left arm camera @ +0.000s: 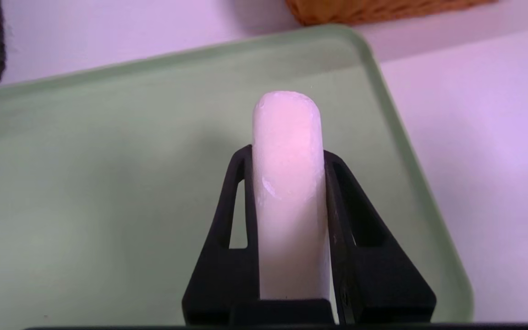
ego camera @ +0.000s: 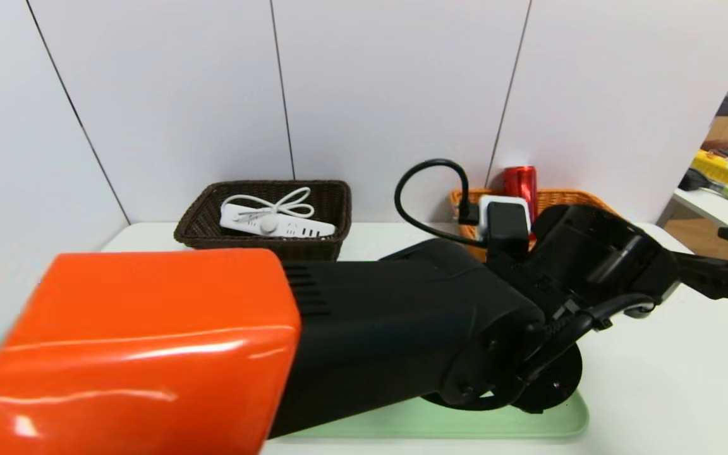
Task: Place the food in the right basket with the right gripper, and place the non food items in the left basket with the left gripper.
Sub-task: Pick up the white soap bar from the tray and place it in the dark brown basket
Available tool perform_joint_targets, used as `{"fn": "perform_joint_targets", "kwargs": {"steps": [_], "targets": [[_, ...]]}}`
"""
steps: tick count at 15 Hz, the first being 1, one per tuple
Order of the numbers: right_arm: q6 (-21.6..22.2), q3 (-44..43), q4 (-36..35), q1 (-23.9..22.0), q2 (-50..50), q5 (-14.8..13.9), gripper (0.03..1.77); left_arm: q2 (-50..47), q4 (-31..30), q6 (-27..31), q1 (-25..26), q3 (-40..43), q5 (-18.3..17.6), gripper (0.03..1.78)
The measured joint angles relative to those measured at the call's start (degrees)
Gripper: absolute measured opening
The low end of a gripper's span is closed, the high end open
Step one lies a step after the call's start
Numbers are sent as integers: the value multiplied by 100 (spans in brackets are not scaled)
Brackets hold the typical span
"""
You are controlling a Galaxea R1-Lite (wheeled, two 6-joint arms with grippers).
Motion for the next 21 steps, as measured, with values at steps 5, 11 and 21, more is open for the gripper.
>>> {"fn": "perform_joint_targets", "kwargs": {"steps": [5, 11, 21], "targets": [[2, 66, 0, 5, 13, -2, 170, -625, -10, 0, 516, -5, 107, 43], [-9, 116, -1, 35, 39, -11, 170, -1033, -357, 12, 1480, -7, 77, 43], [-6, 168, 0, 49, 46, -30, 170, -842, -978, -49, 3327, 6, -190, 43]]}}
